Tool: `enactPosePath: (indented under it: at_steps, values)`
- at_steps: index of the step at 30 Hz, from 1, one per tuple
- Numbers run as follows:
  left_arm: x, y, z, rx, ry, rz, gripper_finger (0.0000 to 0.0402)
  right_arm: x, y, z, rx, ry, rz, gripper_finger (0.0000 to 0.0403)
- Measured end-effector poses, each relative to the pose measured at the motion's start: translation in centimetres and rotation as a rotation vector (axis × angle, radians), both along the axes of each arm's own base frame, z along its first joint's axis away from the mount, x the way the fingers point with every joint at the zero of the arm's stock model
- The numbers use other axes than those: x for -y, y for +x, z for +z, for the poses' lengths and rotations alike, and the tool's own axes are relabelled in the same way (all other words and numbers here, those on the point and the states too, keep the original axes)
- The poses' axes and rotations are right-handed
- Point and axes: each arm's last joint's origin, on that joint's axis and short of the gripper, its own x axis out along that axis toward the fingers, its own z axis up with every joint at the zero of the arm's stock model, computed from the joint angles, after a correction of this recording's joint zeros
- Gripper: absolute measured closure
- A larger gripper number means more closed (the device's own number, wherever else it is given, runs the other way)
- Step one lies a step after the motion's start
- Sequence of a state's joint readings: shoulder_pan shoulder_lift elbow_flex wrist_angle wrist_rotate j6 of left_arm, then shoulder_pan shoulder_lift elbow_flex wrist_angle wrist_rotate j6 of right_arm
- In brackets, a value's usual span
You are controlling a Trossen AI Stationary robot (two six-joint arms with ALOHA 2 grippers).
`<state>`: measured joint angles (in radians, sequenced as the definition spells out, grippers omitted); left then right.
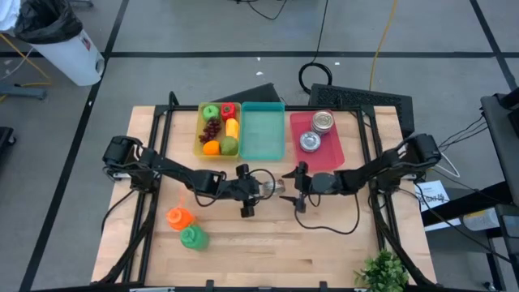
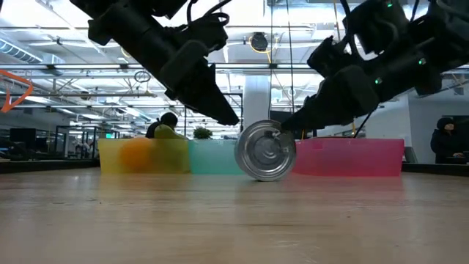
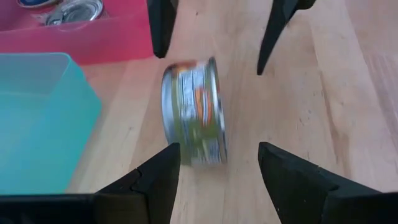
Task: Pick & Place Food Item
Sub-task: Put the green tuna can into the red bin
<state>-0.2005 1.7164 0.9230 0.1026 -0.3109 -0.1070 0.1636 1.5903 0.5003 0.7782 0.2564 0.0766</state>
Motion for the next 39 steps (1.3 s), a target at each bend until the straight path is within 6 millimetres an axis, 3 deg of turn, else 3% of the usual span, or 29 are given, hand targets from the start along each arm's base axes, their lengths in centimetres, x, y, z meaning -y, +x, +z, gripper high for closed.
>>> enactPosePath:
  at_steps: [7, 13, 20, 26, 35, 39]
  values:
    - [0.0, 0.0, 0.0, -0.004, 0.012, -0.009, 0.0174, 1.6, 0.5, -0.9, -0.043, -0.109, 0.001, 0.0051]
    - [0.0, 0.0, 0.0, -0.007, 0.020, -0.014, 0.0174, 2.8, 0.6, -1.6, -0.074, -0.019, 0.074, 0.0056]
    - [0.0, 0.0, 0.0, -0.004, 0.009, -0.006, 0.0174, 2.2, 0.5, -1.2, -0.069, -0.010, 0.178, 0.0139]
    - [0.0, 0.0, 0.0, -0.001, -0.004, 0.007, 0.0174, 1.7, 0.0, 1.0, -0.012, 0.040, 0.177, 0.0251]
    - [0.0, 0.0, 0.0, 0.000, -0.004, 0.008, 0.0174, 2.4, -2.0, 5.1, 0.062, 0.151, 0.089, 0.0254]
    - [0.0, 0.0, 0.0, 0.002, -0.007, 0.009, 0.0174, 3.5, -3.2, 7.7, 0.179, 0.120, -0.070, 0.0254]
